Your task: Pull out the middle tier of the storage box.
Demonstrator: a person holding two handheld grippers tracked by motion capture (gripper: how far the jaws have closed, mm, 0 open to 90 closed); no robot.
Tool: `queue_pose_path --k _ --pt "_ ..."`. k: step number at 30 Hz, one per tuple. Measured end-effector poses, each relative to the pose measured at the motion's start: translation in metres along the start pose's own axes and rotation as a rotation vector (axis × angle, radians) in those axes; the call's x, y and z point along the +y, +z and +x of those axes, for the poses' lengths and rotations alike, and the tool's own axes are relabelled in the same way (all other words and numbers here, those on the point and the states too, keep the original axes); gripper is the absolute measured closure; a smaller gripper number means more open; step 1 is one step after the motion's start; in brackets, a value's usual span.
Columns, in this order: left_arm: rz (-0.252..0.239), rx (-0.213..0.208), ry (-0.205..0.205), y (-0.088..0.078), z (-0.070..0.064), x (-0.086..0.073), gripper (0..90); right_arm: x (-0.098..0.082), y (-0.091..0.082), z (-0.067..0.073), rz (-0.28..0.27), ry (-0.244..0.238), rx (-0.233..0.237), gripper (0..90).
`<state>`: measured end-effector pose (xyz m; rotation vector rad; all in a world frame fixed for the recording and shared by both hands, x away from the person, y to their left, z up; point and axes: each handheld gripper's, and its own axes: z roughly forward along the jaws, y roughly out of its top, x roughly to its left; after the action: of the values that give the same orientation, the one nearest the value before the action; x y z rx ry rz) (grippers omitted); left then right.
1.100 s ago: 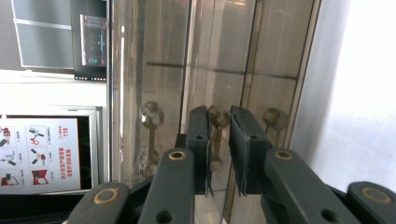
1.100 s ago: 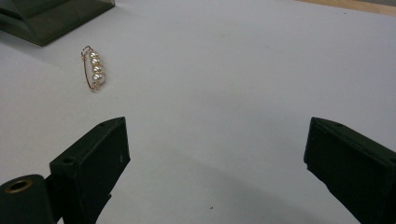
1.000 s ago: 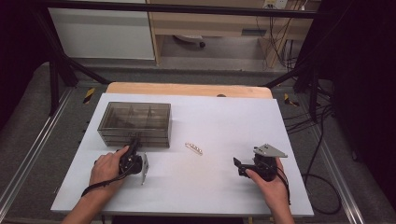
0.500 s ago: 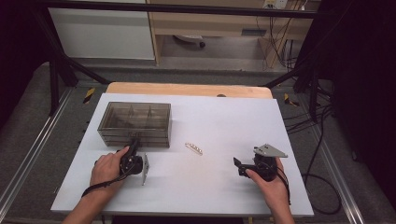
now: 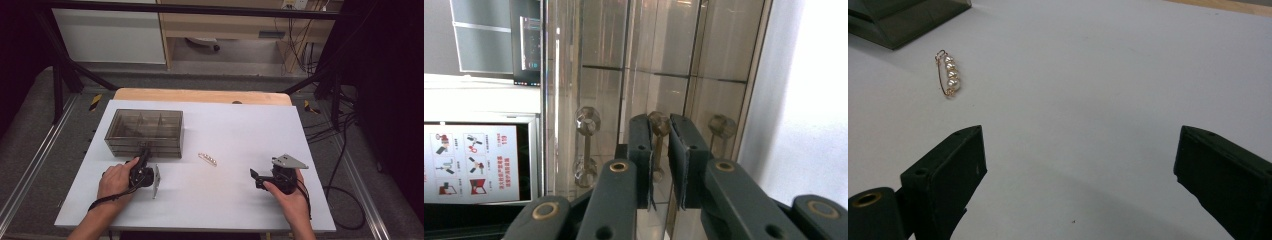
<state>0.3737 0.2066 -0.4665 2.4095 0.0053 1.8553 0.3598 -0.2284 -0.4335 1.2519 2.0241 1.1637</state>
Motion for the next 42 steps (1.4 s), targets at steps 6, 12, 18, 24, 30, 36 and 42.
queue_pose_path --k 6,12,18,24,30,36,42 --pt "-0.002 -0.001 -0.002 -0.001 0.0 0.0 80.9 0.0 -0.001 -0.001 -0.001 0.0 -0.001 7.0" --pt "-0.005 -0.002 -0.004 -0.004 -0.001 0.0 81.1 0.0 -0.001 -0.001 -0.002 0.002 0.0 7.0" --pt "0.004 -0.008 -0.006 -0.012 -0.003 0.0 81.1 0.0 0.0 0.0 0.003 -0.002 0.001 7.0" --pt "0.008 -0.004 0.023 -0.022 -0.006 0.001 81.1 0.0 0.0 0.0 0.003 -0.004 0.004 6.9" --pt "0.012 -0.022 -0.001 -0.031 -0.006 0.002 81.0 0.0 0.0 0.0 0.005 -0.011 0.007 6.7" --pt "0.001 -0.044 -0.019 -0.039 -0.006 0.003 80.0 -0.001 0.001 -0.001 0.006 -0.011 0.01 6.4" --pt "-0.014 -0.068 -0.071 -0.045 -0.003 0.003 62.4 -0.001 0.0 -0.001 0.005 -0.004 0.01 6.2"
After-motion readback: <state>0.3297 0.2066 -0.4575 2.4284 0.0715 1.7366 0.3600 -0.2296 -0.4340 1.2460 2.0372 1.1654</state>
